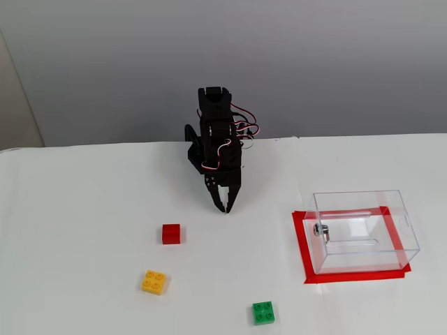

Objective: Pick the green lego brick and place it into the transparent box

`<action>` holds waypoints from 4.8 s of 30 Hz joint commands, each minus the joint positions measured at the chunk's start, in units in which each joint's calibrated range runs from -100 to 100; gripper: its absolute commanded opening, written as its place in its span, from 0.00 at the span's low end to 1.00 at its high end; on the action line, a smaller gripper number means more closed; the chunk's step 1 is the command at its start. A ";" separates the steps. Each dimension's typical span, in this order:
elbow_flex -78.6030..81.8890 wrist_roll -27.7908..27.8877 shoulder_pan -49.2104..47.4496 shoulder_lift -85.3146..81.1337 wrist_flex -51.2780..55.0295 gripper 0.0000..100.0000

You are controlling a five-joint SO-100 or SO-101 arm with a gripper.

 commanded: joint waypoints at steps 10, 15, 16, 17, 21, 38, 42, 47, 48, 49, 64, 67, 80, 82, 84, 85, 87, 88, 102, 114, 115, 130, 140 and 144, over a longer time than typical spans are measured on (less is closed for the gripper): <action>-6.31 0.38 -0.15 0.00 0.21 0.01; -14.81 3.41 -1.26 5.35 -3.01 0.01; -15.71 4.29 -1.34 7.64 -4.23 0.01; -16.71 5.13 -1.56 10.19 -5.27 0.01; -22.76 6.90 -1.85 21.30 -9.36 0.01; -52.87 2.94 -3.78 56.68 -25.03 0.01; -57.57 2.52 -5.92 62.45 -26.07 0.01; -63.18 -0.40 -7.10 70.09 -26.07 0.01; -64.35 -1.03 -7.70 71.62 -26.07 0.01; -65.53 -1.34 -8.36 73.15 -26.07 0.01; -81.35 -1.45 -13.09 93.26 -26.07 0.01; -84.88 -1.45 -13.09 97.84 -26.07 0.01; -96.99 -1.08 -13.09 111.75 -26.07 0.03; -97.54 -1.08 -13.54 112.69 -26.07 0.10; -97.63 -1.19 -13.68 113.28 -26.07 0.20; -97.63 -1.13 -13.83 113.54 -26.16 0.24; -97.63 -1.08 -13.91 113.88 -27.73 0.29; -97.54 -1.03 -13.91 114.05 -29.38 0.32; -97.54 -0.93 -15.83 116.42 -35.39 0.42; -103.32 -0.93 -16.42 123.72 -37.04 0.43; -103.87 -0.93 -16.42 124.40 -36.95 0.43; -104.32 -0.98 -16.12 129.83 -37.48 0.42; -104.32 -1.03 -15.98 129.91 -37.48 0.42; -104.32 -1.08 -15.98 130.00 -37.48 0.41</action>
